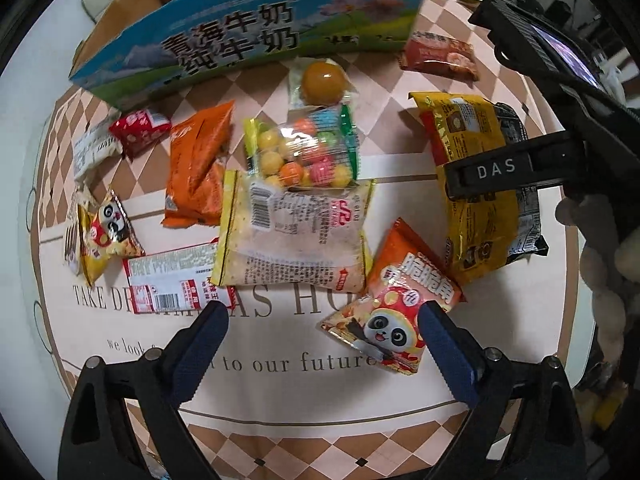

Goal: Organize snacks
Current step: 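Grasp the yellow-black noodle bag with the right tool while the left tool grasps the orange panda chip bag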

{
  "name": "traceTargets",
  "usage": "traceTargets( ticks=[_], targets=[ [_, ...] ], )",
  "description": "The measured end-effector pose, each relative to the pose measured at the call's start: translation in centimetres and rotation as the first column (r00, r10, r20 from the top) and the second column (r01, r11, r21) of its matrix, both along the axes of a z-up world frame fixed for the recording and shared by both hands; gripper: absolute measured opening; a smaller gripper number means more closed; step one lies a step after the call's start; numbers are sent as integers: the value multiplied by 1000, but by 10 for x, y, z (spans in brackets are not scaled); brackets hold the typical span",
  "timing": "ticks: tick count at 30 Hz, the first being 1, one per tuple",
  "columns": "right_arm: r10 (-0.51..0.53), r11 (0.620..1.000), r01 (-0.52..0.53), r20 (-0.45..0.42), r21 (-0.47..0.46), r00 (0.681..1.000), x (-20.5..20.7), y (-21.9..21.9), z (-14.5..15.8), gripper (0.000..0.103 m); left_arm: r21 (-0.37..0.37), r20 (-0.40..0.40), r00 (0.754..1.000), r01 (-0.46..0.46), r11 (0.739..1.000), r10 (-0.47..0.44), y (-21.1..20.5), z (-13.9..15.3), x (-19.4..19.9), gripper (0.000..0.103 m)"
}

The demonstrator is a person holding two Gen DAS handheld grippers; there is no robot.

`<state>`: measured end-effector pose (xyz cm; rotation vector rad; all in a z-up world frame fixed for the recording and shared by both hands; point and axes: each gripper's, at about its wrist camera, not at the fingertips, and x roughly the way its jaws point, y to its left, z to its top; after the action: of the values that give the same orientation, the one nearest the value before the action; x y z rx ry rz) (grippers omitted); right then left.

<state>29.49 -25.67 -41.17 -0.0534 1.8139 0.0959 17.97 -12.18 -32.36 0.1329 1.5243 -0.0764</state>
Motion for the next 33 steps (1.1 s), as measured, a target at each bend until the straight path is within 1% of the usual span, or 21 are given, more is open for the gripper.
traceTargets(
  ticks=[1,3,6,8,11,14,16,17,18,19,21,23,24,25,26,27,28,29,31,33],
  targets=[
    [-1,1000,1,-6,4,1000,-2,-5,0,98,5,0,1000,10,1000,-10,-3,0,1,97],
    [3,1000,-3,-14,-8,1000,-8,-18,2,90,6,-2,999,38,999,-38,-11,0,2,97],
    [-6,1000,5,-46,-21,999,-25,-45,4,89,-2,-14,993,118,993,-118,-28,-5,-2,97],
    [-17,1000,16,-67,-22,998,-39,-62,3,89,5,-27,981,192,981,-192,-41,-12,-6,97],
    [-43,999,41,-88,-20,995,-58,-83,1,89,21,-77,958,280,960,-278,-57,-30,-9,97],
    [-70,998,70,-97,-7,993,-70,-96,0,89,18,-124,941,318,948,-314,-68,-50,-6,97],
    [-81,997,82,-99,0,992,-75,-102,-3,89,7,-145,938,320,947,-315,-73,-62,-3,97],
    [-86,996,87,-102,2,991,-79,-106,-3,89,-4,-152,938,316,949,-312,-74,-67,-1,94],
    [-88,996,89,-104,4,991,-75,-108,-2,89,-12,-159,941,301,954,-299,-75,-71,0,75],
    [-89,996,90,-105,7,991,-73,-110,-4,89,-18,-177,947,270,963,-269,-73,-76,2,68],
    [-99,995,101,-104,12,990,-75,-117,-3,89,-52,-189,966,169,984,-176,-65,-79,8,66],
    [-116,993,119,-107,18,987,-78,-124,-3,89,-88,-214,975,48,995,-66,-51,-81,13,65],
    [-135,990,139,-110,27,985,-77,-122,-9,89,-103,-233,972,-27,994,2,-43,-83,14,65],
    [-152,987,157,-114,37,982,-76,-126,-10,89,-112,-244,968,-82,990,53,-37,-85,14,65],
    [-188,979,196,-121,59,975,-77,-134,-9,90,-123,-257,960,-144,982,109,-31,-88,14,65],
    [-211,972,222,-125,76,969,-73,-142,-14,93,-130,-268,952,-186,974,147,-26,-91,15,65],
    [-238,963,252,-130,98,962,-68,-144,-12,95,-136,-278,945,-216,967,173,-23,-95,14,65],
    [-253,957,268,-130,108,959,-73,-149,-14,97,-135,-281,942,-230,964,185,-20,-99,15,65],
    [-262,958,273,-121,84,957,-71,-160,-13,99,-117,-268,948,-211,970,174,-25,-104,16,65],
    [-264,960,273,-117,65,957,-73,-166,-16,100,-82,-242,960,-161,983,137,-32,-109,16,65]
  ],
)
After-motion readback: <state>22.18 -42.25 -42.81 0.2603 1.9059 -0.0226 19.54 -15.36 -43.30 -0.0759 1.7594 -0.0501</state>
